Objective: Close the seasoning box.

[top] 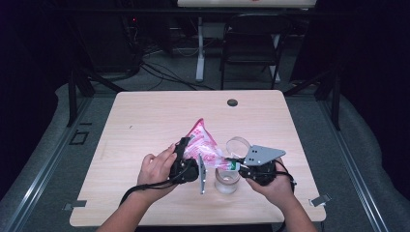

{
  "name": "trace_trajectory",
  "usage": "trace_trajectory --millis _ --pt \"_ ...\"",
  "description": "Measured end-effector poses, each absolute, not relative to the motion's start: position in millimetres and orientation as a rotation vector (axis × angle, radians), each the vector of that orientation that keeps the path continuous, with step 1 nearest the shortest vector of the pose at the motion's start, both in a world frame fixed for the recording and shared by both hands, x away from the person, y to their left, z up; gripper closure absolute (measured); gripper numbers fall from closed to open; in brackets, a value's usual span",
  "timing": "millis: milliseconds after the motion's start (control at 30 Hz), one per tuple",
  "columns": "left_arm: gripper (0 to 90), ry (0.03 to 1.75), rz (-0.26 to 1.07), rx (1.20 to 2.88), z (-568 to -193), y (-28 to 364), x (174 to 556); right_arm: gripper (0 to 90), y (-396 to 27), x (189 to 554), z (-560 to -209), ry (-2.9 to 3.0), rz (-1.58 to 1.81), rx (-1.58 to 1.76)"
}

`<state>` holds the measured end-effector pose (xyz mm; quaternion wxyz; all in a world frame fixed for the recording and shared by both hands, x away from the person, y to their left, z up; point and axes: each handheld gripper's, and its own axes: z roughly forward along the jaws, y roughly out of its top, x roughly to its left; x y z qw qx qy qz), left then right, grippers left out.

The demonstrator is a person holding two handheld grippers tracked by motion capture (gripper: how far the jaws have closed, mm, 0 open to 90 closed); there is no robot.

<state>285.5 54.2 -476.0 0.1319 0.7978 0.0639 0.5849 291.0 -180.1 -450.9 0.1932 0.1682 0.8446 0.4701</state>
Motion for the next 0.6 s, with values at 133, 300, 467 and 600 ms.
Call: trace_trajectory --millis 133,300,467,600 --pt "61.8 0.184 1.701 2.318 -475.0 53.9 285.2 90.0 -180.2 290.9 -450.9 2.367 1.319 0.473" --pt "61.8 0.173 1.706 2.317 -474.6 53.2 285.5 90.0 -180.8 290.8 -451.1 2.367 1.316 0.478" --pt "61.8 0.168 1.711 2.317 -473.9 52.7 285.6 90.0 -181.4 291.0 -451.2 2.369 1.313 0.476" --pt "61.8 0.163 1.718 2.313 -473.9 52.2 285.5 90.0 -181.8 291.3 -451.3 2.371 1.309 0.476"
